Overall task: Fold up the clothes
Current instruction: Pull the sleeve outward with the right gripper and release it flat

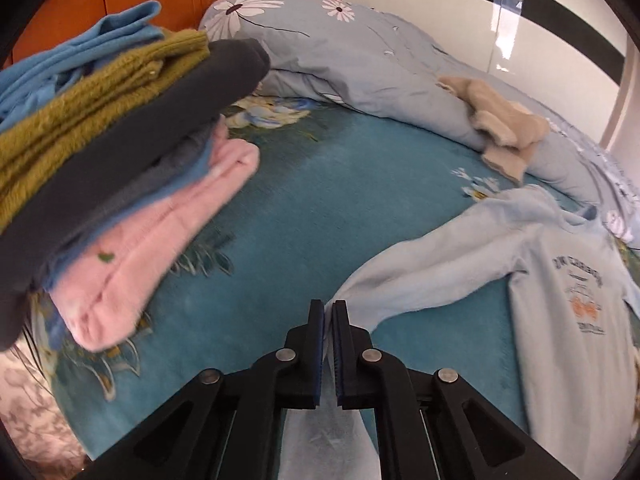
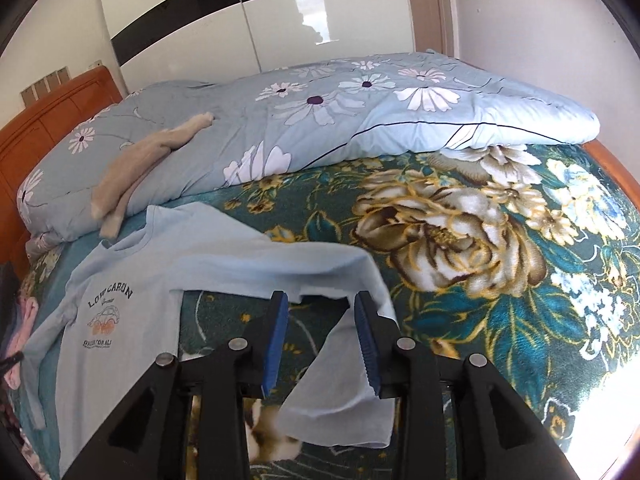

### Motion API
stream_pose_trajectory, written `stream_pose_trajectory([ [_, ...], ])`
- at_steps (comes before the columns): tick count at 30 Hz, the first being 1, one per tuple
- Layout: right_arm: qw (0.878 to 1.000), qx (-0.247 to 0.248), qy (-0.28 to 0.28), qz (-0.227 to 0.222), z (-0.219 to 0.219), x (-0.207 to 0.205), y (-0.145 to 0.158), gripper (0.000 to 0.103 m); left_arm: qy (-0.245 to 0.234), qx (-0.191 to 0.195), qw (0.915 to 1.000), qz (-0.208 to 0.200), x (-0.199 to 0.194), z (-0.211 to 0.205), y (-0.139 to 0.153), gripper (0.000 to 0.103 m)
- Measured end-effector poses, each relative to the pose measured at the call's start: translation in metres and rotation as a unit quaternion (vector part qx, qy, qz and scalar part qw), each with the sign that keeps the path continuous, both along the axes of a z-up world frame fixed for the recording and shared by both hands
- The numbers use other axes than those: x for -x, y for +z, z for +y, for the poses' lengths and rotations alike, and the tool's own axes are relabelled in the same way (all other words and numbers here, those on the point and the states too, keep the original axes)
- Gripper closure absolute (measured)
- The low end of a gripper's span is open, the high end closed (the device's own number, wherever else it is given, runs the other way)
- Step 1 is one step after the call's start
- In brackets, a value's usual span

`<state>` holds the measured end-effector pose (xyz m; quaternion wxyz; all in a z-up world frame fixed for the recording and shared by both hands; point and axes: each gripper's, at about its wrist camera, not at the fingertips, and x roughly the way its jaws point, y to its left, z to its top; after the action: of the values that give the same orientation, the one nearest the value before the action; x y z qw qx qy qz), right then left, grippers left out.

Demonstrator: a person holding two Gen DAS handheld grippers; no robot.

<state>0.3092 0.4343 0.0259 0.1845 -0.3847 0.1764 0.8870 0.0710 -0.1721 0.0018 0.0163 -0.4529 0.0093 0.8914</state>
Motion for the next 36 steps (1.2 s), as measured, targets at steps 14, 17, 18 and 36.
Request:
stream_pose_trajectory([
  [14,0.984,0.093,0.132,-0.069,-0.084,-0.018,-0.049,0.068,-0.016,-0.088,0.9954,-0.036,-0.06,-0.007,-0.006,0.073],
  [17,0.974,0.145,0.154,-0.076,-0.096,-0.029,-0.06,0.068,-0.061,-0.167,0.982,-0.065,-0.099,0.005,-0.012,0.062],
  [18,0.972,0.157,0.157,-0.08,-0.1,-0.033,-0.063,0.068,-0.075,-0.182,0.9772,-0.08,-0.109,0.012,-0.016,0.061],
  [36,0.951,0.21,0.214,-0.076,-0.138,-0.085,-0.071,0.1,-0.124,-0.199,0.9639,-0.127,-0.19,0.065,-0.034,0.099],
])
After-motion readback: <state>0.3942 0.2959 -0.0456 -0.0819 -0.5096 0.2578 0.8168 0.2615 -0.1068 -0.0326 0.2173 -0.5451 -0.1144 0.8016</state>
